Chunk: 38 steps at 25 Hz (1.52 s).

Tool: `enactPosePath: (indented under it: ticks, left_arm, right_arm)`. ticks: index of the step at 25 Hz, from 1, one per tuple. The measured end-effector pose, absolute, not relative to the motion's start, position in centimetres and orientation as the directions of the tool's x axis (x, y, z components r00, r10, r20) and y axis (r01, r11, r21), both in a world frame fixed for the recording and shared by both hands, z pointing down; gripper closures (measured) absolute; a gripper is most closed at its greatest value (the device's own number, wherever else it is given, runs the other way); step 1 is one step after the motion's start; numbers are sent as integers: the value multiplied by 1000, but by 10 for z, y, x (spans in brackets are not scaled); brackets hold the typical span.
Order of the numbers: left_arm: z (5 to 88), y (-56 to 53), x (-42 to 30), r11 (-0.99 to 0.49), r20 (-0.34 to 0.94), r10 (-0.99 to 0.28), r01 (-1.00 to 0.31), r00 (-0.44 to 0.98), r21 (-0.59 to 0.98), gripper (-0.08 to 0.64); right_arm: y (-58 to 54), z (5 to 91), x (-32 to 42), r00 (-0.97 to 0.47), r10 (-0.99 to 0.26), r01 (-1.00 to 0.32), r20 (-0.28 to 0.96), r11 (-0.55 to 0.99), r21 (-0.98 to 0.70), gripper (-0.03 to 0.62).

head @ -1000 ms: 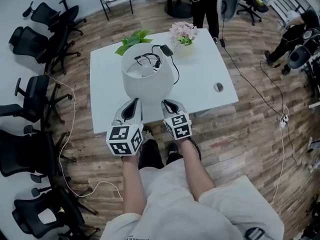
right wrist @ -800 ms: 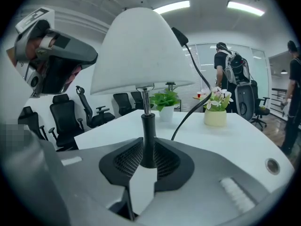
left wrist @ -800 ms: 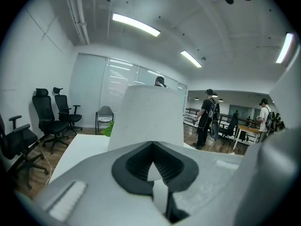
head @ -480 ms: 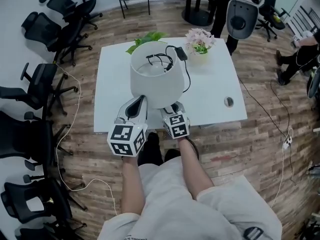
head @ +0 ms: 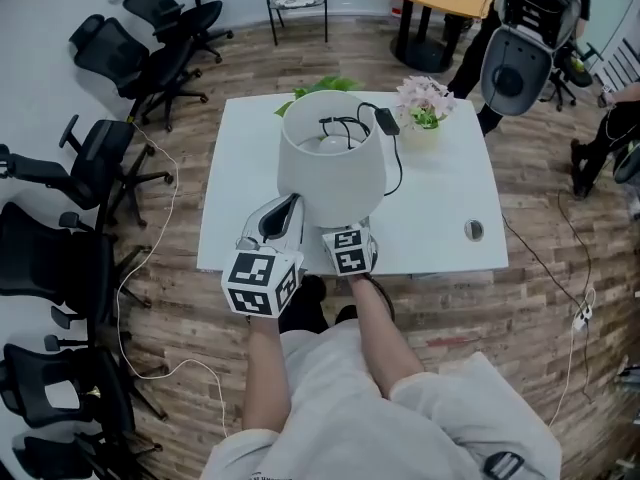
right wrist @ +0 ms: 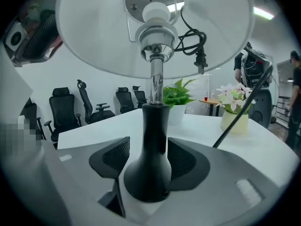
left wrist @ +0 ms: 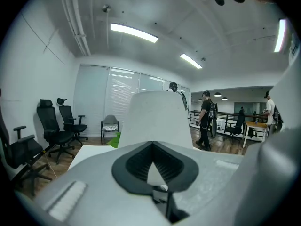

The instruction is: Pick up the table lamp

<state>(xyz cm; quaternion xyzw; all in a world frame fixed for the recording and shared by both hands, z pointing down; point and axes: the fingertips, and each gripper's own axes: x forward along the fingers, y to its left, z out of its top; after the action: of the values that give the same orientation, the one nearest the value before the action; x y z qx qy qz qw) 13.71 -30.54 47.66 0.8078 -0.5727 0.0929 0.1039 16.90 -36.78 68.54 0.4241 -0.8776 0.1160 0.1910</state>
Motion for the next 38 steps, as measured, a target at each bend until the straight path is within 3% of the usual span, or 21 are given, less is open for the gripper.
enactPosePath:
  ticks: [3, 6, 9, 27, 38]
  left_arm:
    - [475, -308, 138, -332, 261, -906, -942, 333, 51, 560]
    - [474, -310, 137, -338, 261, -905, -940, 337, 42, 560]
    - [474, -313, 132, -337, 264, -905, -941, 334, 37, 560]
    - [457, -301, 138, -335, 260, -904, -940, 340, 62, 560]
    - [450, -263, 142, -327, 295, -887, -934, 356, 145, 560]
  right_arm:
    - [-380, 689, 165, -548, -709, -796, 444, 605, -16, 325]
    - [-388, 695, 162, -537, -711, -801, 454, 599, -9, 387]
    - [-391, 692, 159, -543, -716, -797, 439, 604, -2, 396]
    - [-368, 655, 178, -596, -666, -761, 450, 646, -52, 400]
    - [-322, 615, 234, -541, -667, -796, 512, 603, -55, 399]
